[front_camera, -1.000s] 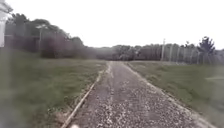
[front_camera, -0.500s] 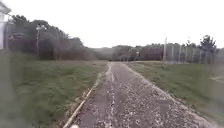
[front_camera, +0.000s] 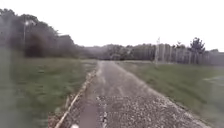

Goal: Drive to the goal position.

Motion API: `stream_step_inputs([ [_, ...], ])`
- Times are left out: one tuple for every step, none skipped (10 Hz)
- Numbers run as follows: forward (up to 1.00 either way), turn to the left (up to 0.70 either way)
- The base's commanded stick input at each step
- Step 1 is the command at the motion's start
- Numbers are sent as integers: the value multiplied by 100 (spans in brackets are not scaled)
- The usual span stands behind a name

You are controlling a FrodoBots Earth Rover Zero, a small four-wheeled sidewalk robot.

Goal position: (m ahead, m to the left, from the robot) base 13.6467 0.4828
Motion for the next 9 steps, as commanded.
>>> stream_step_inputs([
  [68,0],
  [68,0],
  [68,0],
  [68,0],
  [68,0],
  [68,-2],
  [68,-2],
  [68,15],
  [68,31],
])
